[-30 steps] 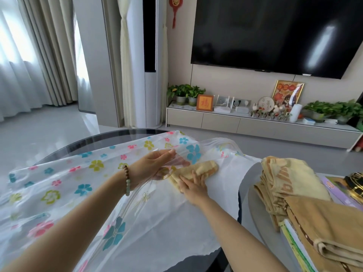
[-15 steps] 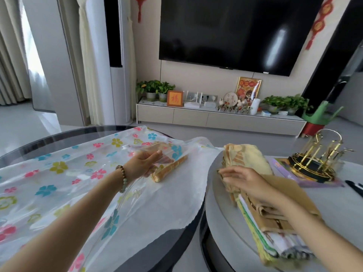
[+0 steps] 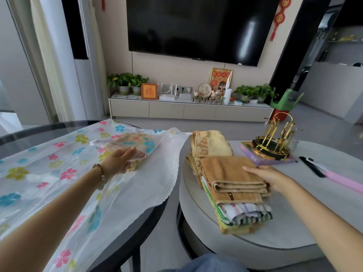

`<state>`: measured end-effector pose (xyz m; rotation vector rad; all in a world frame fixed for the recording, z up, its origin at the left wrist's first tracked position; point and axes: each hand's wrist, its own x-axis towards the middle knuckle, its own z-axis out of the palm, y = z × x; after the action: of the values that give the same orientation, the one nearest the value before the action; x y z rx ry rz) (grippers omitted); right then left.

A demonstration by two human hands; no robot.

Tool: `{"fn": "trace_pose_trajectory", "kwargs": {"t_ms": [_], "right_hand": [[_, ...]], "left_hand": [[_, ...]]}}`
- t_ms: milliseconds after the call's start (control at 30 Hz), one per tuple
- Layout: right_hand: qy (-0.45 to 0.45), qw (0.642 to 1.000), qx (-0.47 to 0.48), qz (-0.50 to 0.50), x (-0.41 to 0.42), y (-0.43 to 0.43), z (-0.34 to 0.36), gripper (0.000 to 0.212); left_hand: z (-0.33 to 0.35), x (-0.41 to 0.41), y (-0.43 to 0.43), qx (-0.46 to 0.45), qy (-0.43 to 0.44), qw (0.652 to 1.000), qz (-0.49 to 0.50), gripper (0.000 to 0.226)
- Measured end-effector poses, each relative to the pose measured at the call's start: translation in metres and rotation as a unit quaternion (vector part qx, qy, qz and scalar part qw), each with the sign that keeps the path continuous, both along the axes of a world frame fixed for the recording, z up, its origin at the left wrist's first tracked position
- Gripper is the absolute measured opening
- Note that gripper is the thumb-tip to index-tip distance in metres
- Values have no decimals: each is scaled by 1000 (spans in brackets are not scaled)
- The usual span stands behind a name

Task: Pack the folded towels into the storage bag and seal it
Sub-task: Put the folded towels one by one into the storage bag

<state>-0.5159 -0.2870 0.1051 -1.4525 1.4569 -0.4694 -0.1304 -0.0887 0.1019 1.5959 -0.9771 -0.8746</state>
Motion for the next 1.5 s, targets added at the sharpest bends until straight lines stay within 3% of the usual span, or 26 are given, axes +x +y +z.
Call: {"fn": "trace_pose_trajectory", "kwargs": {"t_ms": [33,133,167,333,467,633,733,833,967,1000,1100,1233,1367,1500], "right_hand": [[-4,1000,6,-5,1,0,2,61],[-15,1000,25,-5,-3,-12,-3,100],[-23,999,33,-5,-4,-17,-5,102],[-39,997,66,13,13,-3,18,53],[-64,994,83,43,17,-5,26,71],[-76,992,64,76,14,-7,32,39],[-73,991,53,94,15,-6,36,34],[-106,989,38,99,20,-4,47,48],[-165,975,39,141,41,8,60,95],[-182,971,46,151,51,14,62,92],[-235,953,81,174,91,34,58,59],[-243,938,127,211,162,62,33,26],[-289,918,171,210,240,77,-2,23],[-377,901,173,122,306,64,-48,42]], "left_hand": [[1,0,0,4,1,1000,4,31],[4,-1,0,4,8,1000,12,30],[5,-1,0,2,8,1000,13,30],[6,-1,-1,5,14,1000,15,32],[7,1,-1,5,17,1000,19,32],[6,7,-1,14,13,1000,22,38],[8,12,1,13,15,1000,15,43],[16,15,7,-7,29,999,11,41],[31,27,18,-43,69,996,25,37],[35,32,20,-52,80,995,27,38],[48,41,29,-78,115,990,29,39],[64,46,39,-111,132,985,25,36],[72,58,49,-123,147,981,21,37],[77,70,58,-128,154,980,12,40]]}}
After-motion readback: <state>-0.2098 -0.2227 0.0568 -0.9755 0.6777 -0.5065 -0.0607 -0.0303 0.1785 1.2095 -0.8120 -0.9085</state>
